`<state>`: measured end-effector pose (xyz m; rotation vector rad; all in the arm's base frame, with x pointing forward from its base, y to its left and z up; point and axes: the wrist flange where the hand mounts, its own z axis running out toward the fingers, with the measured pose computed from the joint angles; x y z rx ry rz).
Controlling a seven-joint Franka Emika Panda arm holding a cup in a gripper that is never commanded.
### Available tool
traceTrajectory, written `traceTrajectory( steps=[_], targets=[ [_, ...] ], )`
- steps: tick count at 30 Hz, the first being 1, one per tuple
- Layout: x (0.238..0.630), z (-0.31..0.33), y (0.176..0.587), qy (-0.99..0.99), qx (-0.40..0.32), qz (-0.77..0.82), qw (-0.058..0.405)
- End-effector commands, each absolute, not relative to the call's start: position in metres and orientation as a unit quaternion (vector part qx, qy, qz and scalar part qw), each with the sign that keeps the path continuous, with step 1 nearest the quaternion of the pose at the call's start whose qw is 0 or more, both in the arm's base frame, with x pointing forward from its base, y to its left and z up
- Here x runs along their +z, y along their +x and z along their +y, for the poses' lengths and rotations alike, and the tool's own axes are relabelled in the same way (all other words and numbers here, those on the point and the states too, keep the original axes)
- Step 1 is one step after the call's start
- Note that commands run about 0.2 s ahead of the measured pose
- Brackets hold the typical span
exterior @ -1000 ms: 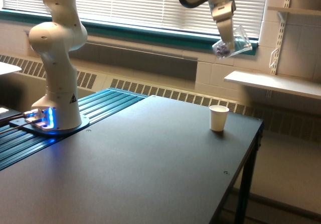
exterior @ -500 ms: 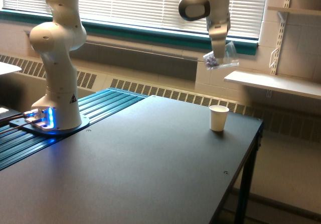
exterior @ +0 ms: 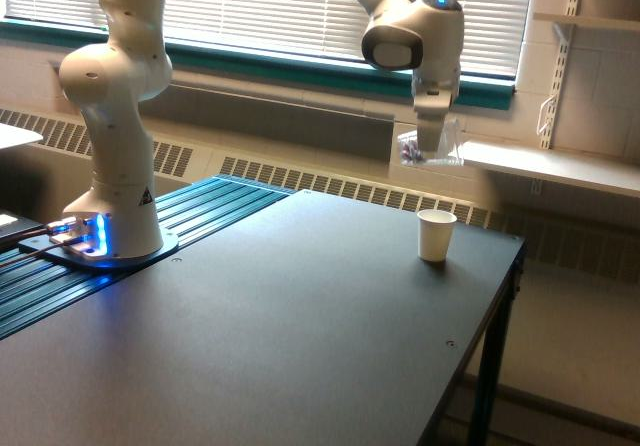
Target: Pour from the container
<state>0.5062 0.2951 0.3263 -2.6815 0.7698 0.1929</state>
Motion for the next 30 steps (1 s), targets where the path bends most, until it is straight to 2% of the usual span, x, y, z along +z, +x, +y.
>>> traceTrajectory(
  steps=[1,14,30],
  targets=[
    [0.326,0.290,0.511,-0.945,0.075,0.268,0.173],
    [0.298,0.296,0.493,-0.946,0.116,0.261,0.151],
    [0.285,0.289,0.479,-0.945,0.134,0.264,0.139]
  ],
)
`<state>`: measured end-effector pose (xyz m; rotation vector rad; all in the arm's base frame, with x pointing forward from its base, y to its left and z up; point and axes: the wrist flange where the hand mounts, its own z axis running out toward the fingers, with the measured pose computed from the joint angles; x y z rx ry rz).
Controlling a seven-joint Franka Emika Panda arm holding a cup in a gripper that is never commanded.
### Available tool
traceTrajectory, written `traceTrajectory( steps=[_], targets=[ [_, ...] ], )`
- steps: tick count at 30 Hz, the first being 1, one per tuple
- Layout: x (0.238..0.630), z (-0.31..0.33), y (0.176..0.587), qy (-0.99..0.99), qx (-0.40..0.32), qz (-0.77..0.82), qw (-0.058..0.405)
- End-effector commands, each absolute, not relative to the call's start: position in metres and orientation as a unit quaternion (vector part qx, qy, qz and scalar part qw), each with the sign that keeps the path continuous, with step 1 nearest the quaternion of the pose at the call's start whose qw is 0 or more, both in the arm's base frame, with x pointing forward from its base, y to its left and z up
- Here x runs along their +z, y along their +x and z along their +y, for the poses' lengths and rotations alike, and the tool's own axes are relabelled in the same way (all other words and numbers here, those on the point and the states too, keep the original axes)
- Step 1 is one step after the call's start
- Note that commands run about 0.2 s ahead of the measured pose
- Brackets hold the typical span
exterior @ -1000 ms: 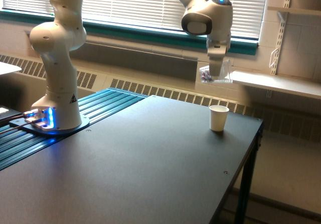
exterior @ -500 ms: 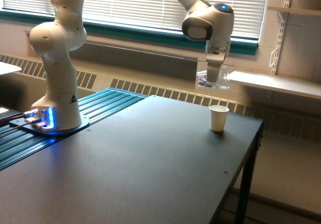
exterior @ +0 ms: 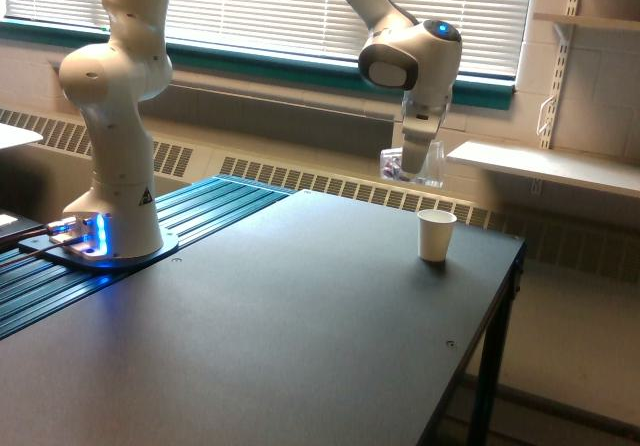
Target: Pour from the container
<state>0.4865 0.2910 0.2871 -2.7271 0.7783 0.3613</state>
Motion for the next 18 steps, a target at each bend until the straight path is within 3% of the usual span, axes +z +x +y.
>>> traceTrajectory(
  steps=[1,18],
  targets=[
    [0.284,0.288,0.478,-0.945,0.136,0.264,0.138],
    [0.285,0.260,0.489,-0.931,0.149,0.302,0.141]
  ],
)
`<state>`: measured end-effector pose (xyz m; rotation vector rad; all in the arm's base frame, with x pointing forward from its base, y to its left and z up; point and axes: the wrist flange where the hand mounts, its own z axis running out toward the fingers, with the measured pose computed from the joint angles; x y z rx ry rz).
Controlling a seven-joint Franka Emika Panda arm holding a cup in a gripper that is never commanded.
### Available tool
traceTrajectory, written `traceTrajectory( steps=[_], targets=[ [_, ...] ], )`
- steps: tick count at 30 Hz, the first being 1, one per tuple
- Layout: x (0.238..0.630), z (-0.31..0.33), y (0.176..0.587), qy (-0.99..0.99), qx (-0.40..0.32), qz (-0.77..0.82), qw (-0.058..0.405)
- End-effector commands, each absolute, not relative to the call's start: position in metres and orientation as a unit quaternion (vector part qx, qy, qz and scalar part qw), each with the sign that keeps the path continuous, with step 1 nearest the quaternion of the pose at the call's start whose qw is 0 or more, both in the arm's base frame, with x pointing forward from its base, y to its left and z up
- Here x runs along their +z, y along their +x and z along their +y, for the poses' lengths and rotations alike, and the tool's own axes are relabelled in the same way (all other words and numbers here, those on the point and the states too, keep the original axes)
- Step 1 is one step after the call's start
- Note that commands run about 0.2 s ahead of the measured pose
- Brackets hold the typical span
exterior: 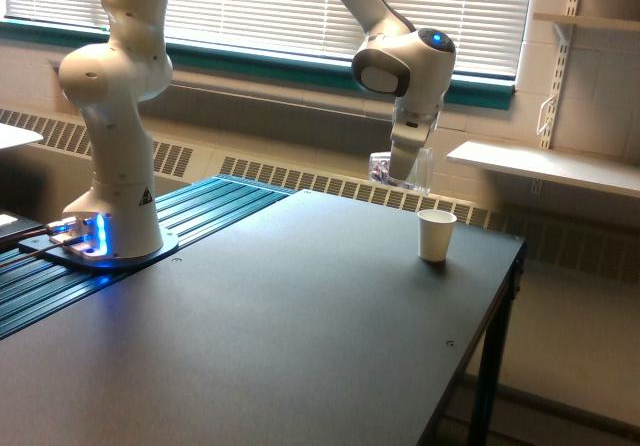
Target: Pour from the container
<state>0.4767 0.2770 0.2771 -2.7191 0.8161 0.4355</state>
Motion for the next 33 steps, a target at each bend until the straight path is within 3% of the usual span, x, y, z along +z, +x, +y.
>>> traceTrajectory(
  steps=[1,18,33],
  targets=[
    [0.285,0.258,0.491,-0.929,0.151,0.307,0.141],
    [0.268,0.241,0.509,-0.907,0.197,0.347,0.132],
    [0.264,0.273,0.517,-0.914,0.207,0.330,0.110]
  ],
)
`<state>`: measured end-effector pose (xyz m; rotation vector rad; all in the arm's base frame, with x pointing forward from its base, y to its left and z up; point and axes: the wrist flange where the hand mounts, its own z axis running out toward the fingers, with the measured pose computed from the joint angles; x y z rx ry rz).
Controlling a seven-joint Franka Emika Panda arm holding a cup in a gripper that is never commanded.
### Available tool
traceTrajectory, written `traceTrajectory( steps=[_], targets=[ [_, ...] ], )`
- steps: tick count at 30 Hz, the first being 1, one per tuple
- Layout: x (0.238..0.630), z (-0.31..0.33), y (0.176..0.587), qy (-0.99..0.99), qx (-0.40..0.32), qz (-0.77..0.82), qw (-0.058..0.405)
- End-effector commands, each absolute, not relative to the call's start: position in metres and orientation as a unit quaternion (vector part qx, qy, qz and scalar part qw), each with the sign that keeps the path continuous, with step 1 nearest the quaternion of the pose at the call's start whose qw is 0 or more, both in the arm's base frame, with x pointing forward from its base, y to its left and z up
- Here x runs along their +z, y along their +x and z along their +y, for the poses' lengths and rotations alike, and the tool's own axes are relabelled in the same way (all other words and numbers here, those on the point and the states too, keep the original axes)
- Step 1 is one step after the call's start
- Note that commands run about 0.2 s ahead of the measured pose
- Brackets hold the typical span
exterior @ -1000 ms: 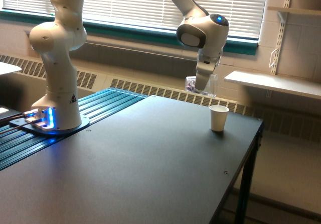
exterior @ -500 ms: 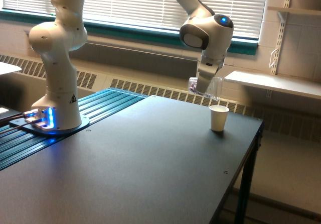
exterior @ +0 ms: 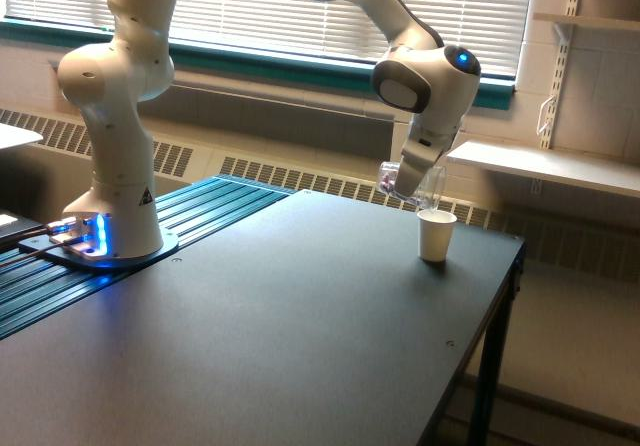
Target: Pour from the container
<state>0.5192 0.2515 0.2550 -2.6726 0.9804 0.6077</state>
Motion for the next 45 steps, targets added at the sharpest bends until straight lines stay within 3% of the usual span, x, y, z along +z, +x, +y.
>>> traceTrajectory(
  steps=[1,45],
  targets=[
    [0.263,0.275,0.516,-0.915,0.208,0.327,0.108],
    [0.253,0.271,0.521,-0.888,0.251,0.375,0.089]
  ],
)
